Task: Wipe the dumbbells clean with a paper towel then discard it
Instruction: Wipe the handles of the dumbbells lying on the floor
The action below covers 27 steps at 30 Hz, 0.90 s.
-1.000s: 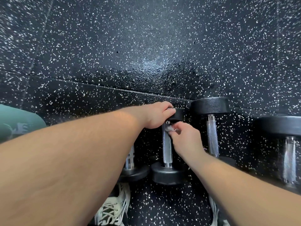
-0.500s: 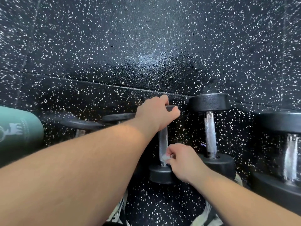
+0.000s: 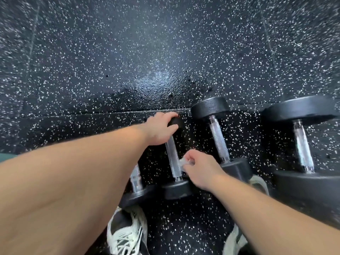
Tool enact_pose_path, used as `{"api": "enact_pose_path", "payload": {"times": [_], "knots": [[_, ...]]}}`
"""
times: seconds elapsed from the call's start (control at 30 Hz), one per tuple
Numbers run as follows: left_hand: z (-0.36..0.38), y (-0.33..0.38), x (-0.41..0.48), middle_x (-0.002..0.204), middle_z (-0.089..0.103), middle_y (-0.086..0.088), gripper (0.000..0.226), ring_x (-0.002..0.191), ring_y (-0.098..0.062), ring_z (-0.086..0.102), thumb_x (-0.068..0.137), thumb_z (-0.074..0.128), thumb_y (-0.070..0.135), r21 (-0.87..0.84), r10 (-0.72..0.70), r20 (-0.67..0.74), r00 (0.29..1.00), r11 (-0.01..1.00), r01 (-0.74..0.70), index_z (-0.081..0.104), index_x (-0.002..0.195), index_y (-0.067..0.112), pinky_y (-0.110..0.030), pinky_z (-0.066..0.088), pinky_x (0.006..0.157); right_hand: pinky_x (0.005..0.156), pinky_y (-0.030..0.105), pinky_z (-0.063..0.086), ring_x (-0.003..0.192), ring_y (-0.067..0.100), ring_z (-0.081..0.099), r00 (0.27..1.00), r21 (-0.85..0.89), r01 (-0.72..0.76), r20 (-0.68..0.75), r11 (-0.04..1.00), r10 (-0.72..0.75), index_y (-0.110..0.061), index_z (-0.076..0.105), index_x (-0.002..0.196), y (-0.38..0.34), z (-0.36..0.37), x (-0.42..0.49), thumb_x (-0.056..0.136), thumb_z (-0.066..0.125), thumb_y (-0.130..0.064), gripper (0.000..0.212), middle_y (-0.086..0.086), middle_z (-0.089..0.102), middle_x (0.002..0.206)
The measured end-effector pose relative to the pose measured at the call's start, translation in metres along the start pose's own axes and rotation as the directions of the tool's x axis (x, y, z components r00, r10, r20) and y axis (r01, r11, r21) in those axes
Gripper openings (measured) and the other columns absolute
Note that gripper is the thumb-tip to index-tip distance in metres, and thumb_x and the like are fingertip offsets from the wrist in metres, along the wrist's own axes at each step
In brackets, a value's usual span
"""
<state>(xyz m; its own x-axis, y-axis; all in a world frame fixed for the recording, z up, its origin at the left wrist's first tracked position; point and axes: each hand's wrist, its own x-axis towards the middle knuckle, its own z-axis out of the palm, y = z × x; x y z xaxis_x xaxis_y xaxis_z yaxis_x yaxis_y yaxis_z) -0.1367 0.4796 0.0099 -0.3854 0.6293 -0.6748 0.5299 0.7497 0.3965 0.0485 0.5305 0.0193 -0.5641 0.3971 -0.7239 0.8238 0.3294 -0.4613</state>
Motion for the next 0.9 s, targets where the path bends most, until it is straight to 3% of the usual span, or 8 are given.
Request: {"api": "enact_pose_path", "payload": {"times": [0.1,0.2,0.3,0.4,0.57,0.67,0.8,0.9], "knots": [[0.001,-0.001,-0.001,0.154,0.028,-0.011,0.052,0.136,-0.041,0.032,0.102,0.040,0.046,0.019,-0.020,0.021,1.000,1.000,0.019,0.028,0.152,0.039,-0.046,0.023,0.117,0.066,0.028,0.037,0.082,0.012,0.054,0.999,0.023,-0.002,-0.047,1.000,0.003,-0.032,0.052,0.086,-0.003,-0.003,0.003,0.098,0.055,-0.028,0.013,-0.007,0.061,0.100],[-0.002,-0.003,-0.003,0.153,0.025,-0.010,0.051,0.136,-0.039,0.031,0.103,0.040,0.046,-0.008,0.005,0.045,0.999,1.000,-0.005,0.026,0.152,0.041,-0.048,0.021,0.117,0.074,0.026,0.036,0.088,0.018,0.055,0.991,0.102,-0.018,-0.131,0.995,0.031,-0.026,0.055,0.097,-0.010,-0.008,0.018,0.099,0.055,-0.026,0.001,-0.005,0.060,0.101],[-0.004,-0.009,-0.003,0.152,0.025,-0.009,0.051,0.135,-0.037,0.031,0.103,0.041,0.043,-0.019,0.014,0.063,0.998,1.000,-0.013,0.026,0.152,0.040,-0.048,0.020,0.117,0.074,0.025,0.035,0.090,0.019,0.056,0.985,0.172,-0.046,-0.155,0.984,0.073,-0.024,0.058,0.103,-0.021,-0.001,0.036,0.097,0.055,-0.028,0.007,-0.005,0.060,0.100],[-0.004,-0.010,-0.005,0.153,0.024,-0.007,0.051,0.135,-0.035,0.029,0.103,0.042,0.042,-0.034,0.025,0.064,0.998,0.999,-0.023,0.026,0.152,0.040,-0.046,0.020,0.116,0.074,0.026,0.036,0.094,0.021,0.058,0.987,0.133,-0.048,-0.148,0.990,0.067,-0.024,0.062,0.105,-0.029,0.008,0.047,0.097,0.057,-0.033,0.013,-0.005,0.061,0.096],[-0.004,-0.014,-0.004,0.154,0.023,-0.003,0.050,0.136,-0.031,0.030,0.103,0.042,0.043,-0.034,0.034,0.052,0.998,0.999,-0.032,0.026,0.151,0.041,-0.045,0.023,0.114,0.066,0.027,0.031,0.085,0.022,0.058,0.951,0.230,-0.052,-0.286,0.972,0.119,-0.022,0.063,0.087,-0.034,0.008,0.069,0.094,0.065,-0.033,0.013,-0.005,0.062,0.081],[-0.005,-0.015,-0.005,0.154,0.023,-0.002,0.049,0.135,-0.031,0.030,0.103,0.041,0.043,-0.043,0.037,0.050,0.998,0.998,-0.035,0.026,0.150,0.042,-0.046,0.023,0.114,0.066,0.027,0.032,0.083,0.020,0.058,0.963,0.198,-0.013,-0.263,0.980,0.066,-0.024,0.065,0.090,-0.032,0.012,0.071,0.093,0.065,-0.029,0.006,-0.008,0.061,0.079],[-0.004,-0.016,-0.004,0.154,0.024,-0.003,0.050,0.136,-0.031,0.029,0.103,0.042,0.043,-0.047,0.033,0.047,0.998,0.998,-0.031,0.027,0.150,0.042,-0.048,0.023,0.116,0.059,0.007,0.036,0.068,-0.001,0.049,0.981,0.168,0.078,-0.189,0.983,-0.046,-0.030,0.062,0.086,-0.022,0.011,0.064,0.094,0.066,-0.028,0.009,-0.015,0.057,0.073],[-0.004,-0.015,-0.003,0.153,0.025,-0.003,0.050,0.135,-0.032,0.030,0.103,0.043,0.043,-0.046,0.033,0.047,0.998,0.998,-0.031,0.028,0.150,0.042,-0.050,0.025,0.116,0.055,0.010,0.035,0.070,0.006,0.053,0.993,0.127,0.084,-0.098,0.988,-0.072,-0.029,0.062,0.081,-0.014,0.010,0.058,0.092,0.069,-0.030,0.013,-0.008,0.063,0.079]]}}
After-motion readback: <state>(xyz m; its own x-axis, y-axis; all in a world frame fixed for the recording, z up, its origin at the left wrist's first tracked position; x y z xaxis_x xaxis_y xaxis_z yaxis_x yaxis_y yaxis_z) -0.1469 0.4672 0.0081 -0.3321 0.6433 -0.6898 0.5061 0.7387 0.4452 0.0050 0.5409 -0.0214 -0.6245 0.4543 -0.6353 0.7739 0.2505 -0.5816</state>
